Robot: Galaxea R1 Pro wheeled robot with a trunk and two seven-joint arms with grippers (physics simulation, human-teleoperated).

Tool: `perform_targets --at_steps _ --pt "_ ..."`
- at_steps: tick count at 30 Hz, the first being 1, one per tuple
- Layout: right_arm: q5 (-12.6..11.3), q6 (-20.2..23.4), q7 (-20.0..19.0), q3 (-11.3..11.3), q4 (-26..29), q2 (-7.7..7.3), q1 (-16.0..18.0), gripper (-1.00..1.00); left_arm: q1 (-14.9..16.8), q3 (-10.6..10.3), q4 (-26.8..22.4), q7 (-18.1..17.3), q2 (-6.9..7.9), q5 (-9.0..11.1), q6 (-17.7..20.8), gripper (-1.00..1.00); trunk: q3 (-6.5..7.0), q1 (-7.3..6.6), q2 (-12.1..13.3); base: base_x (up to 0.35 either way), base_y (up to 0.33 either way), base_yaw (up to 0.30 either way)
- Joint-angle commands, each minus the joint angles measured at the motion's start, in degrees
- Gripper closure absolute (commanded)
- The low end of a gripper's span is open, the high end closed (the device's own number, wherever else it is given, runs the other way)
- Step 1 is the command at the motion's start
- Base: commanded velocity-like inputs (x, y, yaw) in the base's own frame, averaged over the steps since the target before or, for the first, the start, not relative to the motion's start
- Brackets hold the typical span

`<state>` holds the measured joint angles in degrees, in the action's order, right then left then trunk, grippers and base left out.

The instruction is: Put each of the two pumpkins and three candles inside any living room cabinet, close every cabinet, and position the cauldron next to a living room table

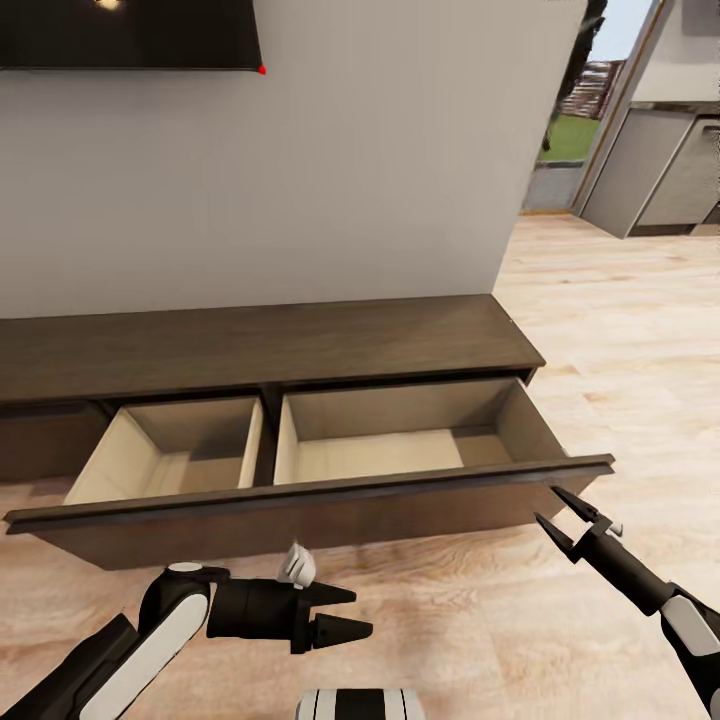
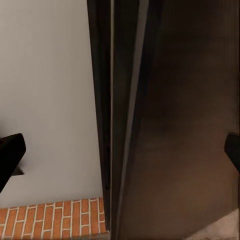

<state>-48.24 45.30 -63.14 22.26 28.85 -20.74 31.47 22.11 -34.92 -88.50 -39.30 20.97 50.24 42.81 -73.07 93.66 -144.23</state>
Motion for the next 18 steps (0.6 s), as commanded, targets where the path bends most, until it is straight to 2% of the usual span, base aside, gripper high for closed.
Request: perform_targets --at_steps 1,12,18 --pt "-0.1 0.3 -0.1 0.1 0.0 0.0 0.0 -1.0 0.0 -0.1 0.0 0.1 0.03 0.3 0.3 -1.0 -0.04 -0.04 0.0 -0.253 0.0 0.0" --pt "-0.1 0.2 -0.1 -0.2 0.1 0.07 0.0 -1.0 0.1 -0.1 0.0 0.1 0.03 0.2 0.1 -1.0 -0.04 -0.04 0.0 -0.239 0.0 0.0" --pt "0.3 0.2 0.1 -0.7 0.7 0.08 0.0 -1.0 0.0 0.0 0.0 0.1 0.03 0.2 0.1 -1.0 -0.04 -0.04 0.0 -0.068 0.0 0.0"
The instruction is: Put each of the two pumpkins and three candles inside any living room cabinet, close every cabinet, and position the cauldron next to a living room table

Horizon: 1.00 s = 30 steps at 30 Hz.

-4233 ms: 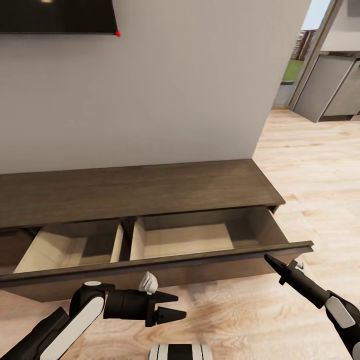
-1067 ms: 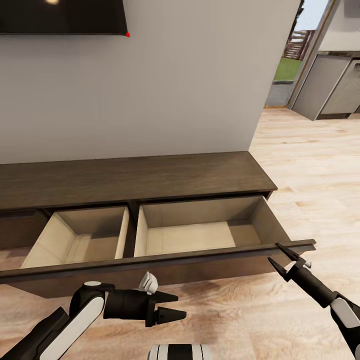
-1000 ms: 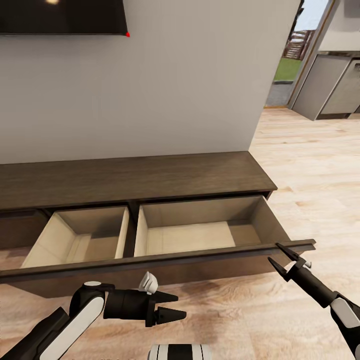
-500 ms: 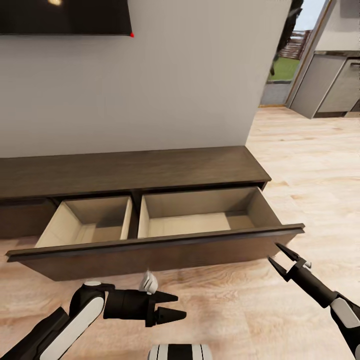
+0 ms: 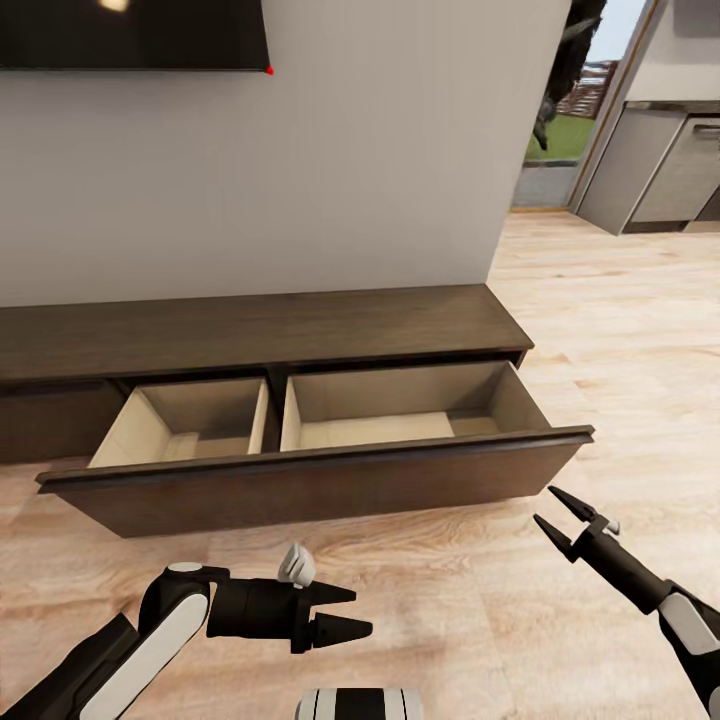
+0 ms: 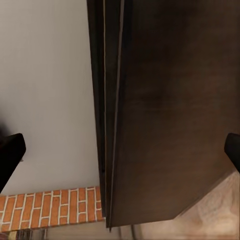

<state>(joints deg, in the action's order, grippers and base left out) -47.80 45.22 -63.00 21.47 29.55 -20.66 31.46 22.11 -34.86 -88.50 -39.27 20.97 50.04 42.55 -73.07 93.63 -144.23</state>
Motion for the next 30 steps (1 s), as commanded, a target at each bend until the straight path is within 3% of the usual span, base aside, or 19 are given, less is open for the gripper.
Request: perform_targets --at_steps 1,5,8,9,11,13,14,16,17,21,22,25,30 --pt "0.0 0.3 0.1 0.0 0.4 0.0 0.0 -1.0 0.0 -0.1 0.0 0.1 0.03 0.4 0.3 -1.0 -0.04 -0.01 0.0 -0.02 0.0 0.0" --pt "0.9 0.6 1.1 -1.2 5.8 0.12 0.0 -1.0 0.1 0.5 0.0 0.7 0.11 0.4 0.4 -1.0 -0.04 -0.01 0.0 -0.009 0.0 0.0" --pt "3.4 1.1 4.0 -4.8 11.2 0.39 0.0 -1.0 0.1 6.7 0.0 1.0 0.23 0.4 1.1 -1.0 -0.04 -0.01 0.0 -0.002 0.0 0.0" --pt "3.7 1.1 5.0 -5.6 12.1 0.45 0.0 -1.0 0.1 7.6 0.0 1.0 0.25 0.3 1.4 -1.0 -0.04 -0.01 0.0 -0.001 0.0 0.0" --pt "4.5 1.7 10.0 -9.5 16.6 0.73 0.0 -1.0 0.1 10.2 0.0 2.3 0.33 0.2 3.7 -1.0 -0.04 -0.01 0.0 0.0 0.0 0.0" --pt "4.7 3.3 14.9 -13.5 20.7 0.88 0.0 -1.0 0.0 11.9 0.0 5.8 0.4 -0.3 5.8 -1.0 -0.04 -0.01 0.0 0.0 0.0 0.0" --pt "4.7 5.5 20.7 -17.4 25.5 0.99 0.0 -1.0 0.1 13.8 0.0 10.6 0.4 -0.6 8.4 -1.0 -0.04 -0.01 0.0 0.0 0.0 0.0" --pt "4.7 6.9 24.7 -19.4 28.4 1.31 0.0 -1.0 0.1 15.0 0.0 13.5 0.4 -0.8 10.3 -1.0 -0.04 -0.01 0.0 0.0 0.0 0.0" --pt "4.8 8.2 28.5 -20.8 30.9 2.12 0.0 -1.0 0.1 15.9 0.0 16.1 0.39 -0.9 11.9 -1.0 -0.04 -0.01 0.0 0.0 0.0 0.0" --pt "4.9 11.8 38.1 -22.8 35.5 4.74 0.0 -1.0 0.3 17.2 0.0 22.1 0.39 -1.1 15.4 -1.0 -0.04 -0.01 0.0 0.0 0.0 0.0" --pt "4.9 13.5 43.8 -23.3 37.6 5.98 0.0 -1.0 0.8 17.4 0.0 27.0 0.38 -1.2 17.4 -1.0 -0.04 -0.01 0.0 0.0 0.0 0.0" --pt "5.0 14.5 50.3 -25.0 40.0 7.33 0.0 -1.0 1.2 17.6 0.1 34.0 0.23 -1.2 17.5 -1.0 -0.04 -0.01 0.0 0.0 0.0 0.0" --pt "5.0 14.8 63.1 -31.3 43.2 9.63 0.1 -1.0 1.6 17.5 0.2 49.3 -0.2 -0.9 17.5 -1.0 -0.04 -0.01 0.0 0.0 0.0 0.0"
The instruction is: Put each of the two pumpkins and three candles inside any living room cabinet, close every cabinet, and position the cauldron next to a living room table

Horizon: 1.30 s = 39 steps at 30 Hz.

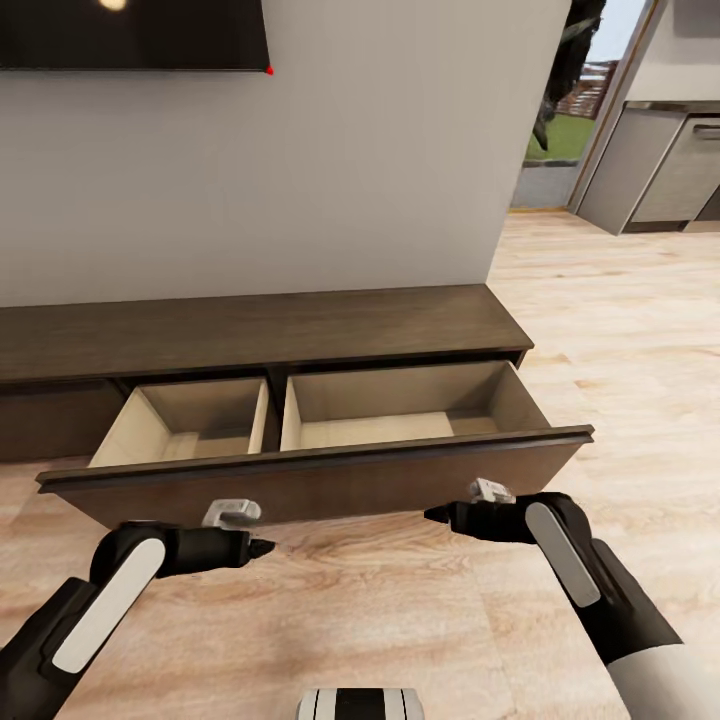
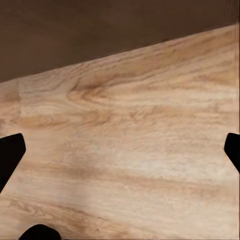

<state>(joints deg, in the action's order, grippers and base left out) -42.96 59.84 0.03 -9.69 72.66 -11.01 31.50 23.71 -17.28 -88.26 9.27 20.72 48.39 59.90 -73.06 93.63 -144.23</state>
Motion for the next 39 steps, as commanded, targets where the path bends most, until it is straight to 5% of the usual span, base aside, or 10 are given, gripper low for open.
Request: perform_targets --at_steps 1,6,10,16,29,39 --pt "0.1 0.2 3.0 -0.9 0.7 0.92 0.0 -1.0 0.2 -0.2 0.1 3.9 -0.01 0.8 0.1 -1.0 -0.05 -0.01 0.0 0.0 0.0 0.0" --pt "0.1 0.2 11.9 -4.2 1.9 3.89 0.1 -1.0 0.3 -0.3 0.0 14.4 -0.18 1.2 0.1 -1.0 -0.05 -0.01 0.0 0.0 0.0 0.0" --pt "0.2 0.2 13.8 -6.3 2.5 4.7 0.1 -1.0 0.3 -0.4 -0.1 16.8 -0.21 1.3 0.1 -1.0 -0.05 -0.01 0.0 0.0 0.0 0.0" --pt "0.2 0.2 14.3 -8.0 2.8 5.03 0.1 -1.0 0.3 -0.4 0.0 17.7 -0.24 1.4 0.1 -1.0 -0.05 -0.01 0.0 -0.066 0.021 0.0" --pt "0.1 0.2 14.5 -8.5 6.2 7.29 0.1 -1.0 0.3 -0.4 0.0 17.8 -0.17 1.4 0.1 -1.0 -0.15 -0.01 0.0 -0.118 0.06 0.074" --pt "0.1 0.2 14.5 -9.2 6.4 7.58 0.1 -1.0 0.3 -0.4 0.0 17.8 -0.16 1.4 0.1 -1.0 -0.87 -0.01 0.0 -0.003 0.002 0.12"
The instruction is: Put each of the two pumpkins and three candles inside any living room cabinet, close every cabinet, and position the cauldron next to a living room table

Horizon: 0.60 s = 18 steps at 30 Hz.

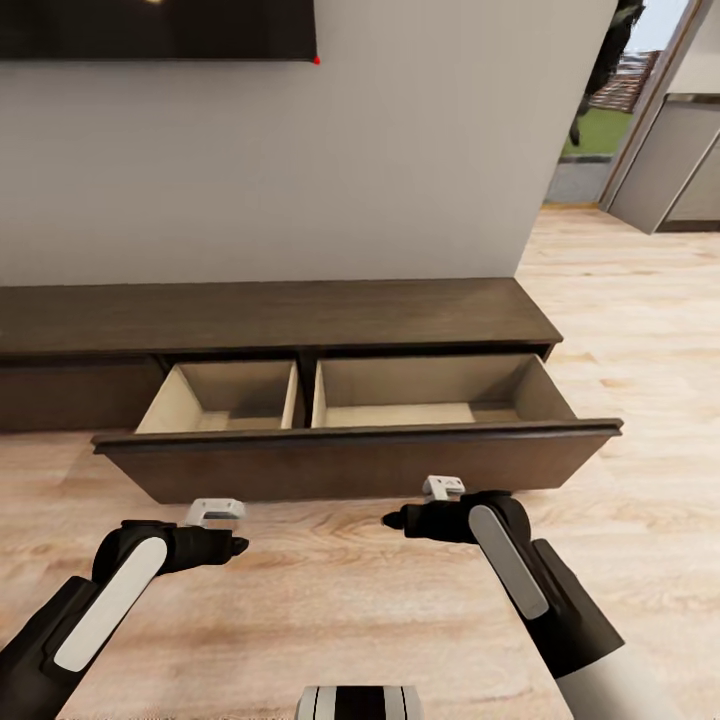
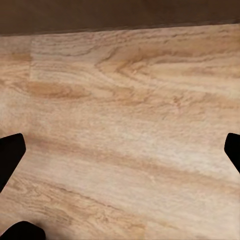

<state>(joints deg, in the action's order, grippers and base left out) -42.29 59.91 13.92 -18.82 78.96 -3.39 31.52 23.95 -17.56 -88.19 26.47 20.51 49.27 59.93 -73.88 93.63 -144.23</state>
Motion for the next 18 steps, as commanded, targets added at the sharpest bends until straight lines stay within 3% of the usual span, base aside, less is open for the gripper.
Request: perform_targets --at_steps 1,7,18 --pt "-0.6 0.1 0.6 -0.4 0.1 -0.05 0.0 -1.0 0.0 -0.1 -0.1 0.6 0.05 0.6 0.1 -1.0 -0.14 -0.01 0.0 0.0 0.0 0.031" --pt "-0.5 0.1 0.6 -0.9 0.1 0.07 0.1 -1.0 0.0 -0.1 -0.1 0.6 0.05 0.5 0.1 -1.0 -0.65 -0.01 0.0 0.0 0.048 0.115" --pt "-0.5 0.1 2.4 -1.6 0.1 1.57 0.1 -1.0 0.0 0.0 0.0 0.6 0.08 0.5 0.1 -1.0 -1.42 -0.01 0.0 0.0 0.169 0.199"
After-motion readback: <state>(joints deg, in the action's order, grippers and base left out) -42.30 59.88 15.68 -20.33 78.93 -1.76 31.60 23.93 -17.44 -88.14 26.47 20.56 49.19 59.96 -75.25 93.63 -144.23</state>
